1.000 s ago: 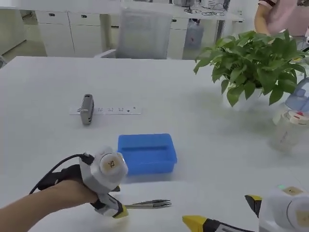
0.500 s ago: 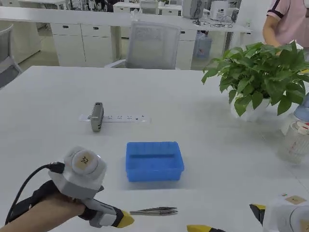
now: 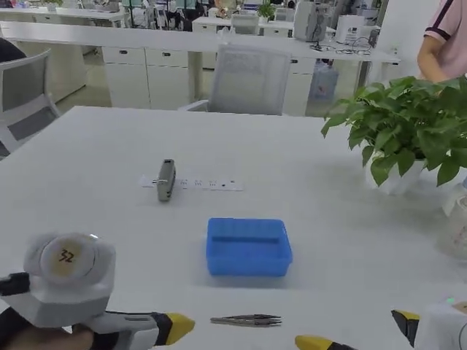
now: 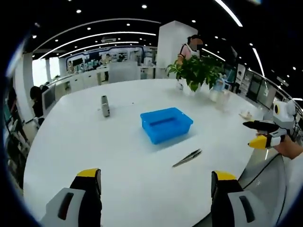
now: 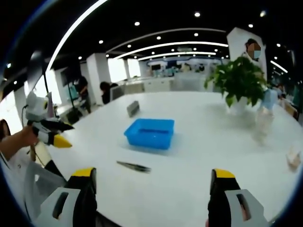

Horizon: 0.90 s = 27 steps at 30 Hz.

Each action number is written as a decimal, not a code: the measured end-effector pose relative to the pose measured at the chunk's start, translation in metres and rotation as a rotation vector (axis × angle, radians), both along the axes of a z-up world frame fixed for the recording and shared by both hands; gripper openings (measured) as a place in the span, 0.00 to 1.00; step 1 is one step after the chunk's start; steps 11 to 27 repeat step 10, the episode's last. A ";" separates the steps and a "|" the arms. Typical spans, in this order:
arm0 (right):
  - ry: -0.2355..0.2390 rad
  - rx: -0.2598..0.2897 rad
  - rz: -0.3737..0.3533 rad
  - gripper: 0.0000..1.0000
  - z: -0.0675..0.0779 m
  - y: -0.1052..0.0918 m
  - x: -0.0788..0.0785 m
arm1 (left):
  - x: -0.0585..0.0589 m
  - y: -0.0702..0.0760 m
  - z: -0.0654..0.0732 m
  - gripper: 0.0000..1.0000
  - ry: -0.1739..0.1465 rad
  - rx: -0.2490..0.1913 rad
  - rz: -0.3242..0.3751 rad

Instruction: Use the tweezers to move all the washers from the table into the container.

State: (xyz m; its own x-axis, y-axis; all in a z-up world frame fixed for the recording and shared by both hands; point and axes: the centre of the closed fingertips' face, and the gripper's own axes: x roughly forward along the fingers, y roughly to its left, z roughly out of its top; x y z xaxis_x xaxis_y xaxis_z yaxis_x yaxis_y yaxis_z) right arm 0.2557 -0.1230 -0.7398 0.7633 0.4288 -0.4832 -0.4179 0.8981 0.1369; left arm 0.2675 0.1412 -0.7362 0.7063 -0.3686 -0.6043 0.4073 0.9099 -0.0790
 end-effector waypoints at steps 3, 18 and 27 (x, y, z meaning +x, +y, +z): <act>-0.004 0.001 -0.002 0.99 0.001 0.001 0.000 | -0.007 0.013 0.008 0.99 -0.056 0.009 0.087; -0.012 -0.003 -0.003 0.99 0.002 0.001 0.000 | -0.030 0.043 0.010 0.99 -0.123 0.071 0.225; -0.012 -0.003 -0.003 0.99 0.002 0.001 0.000 | -0.030 0.043 0.010 0.99 -0.123 0.071 0.225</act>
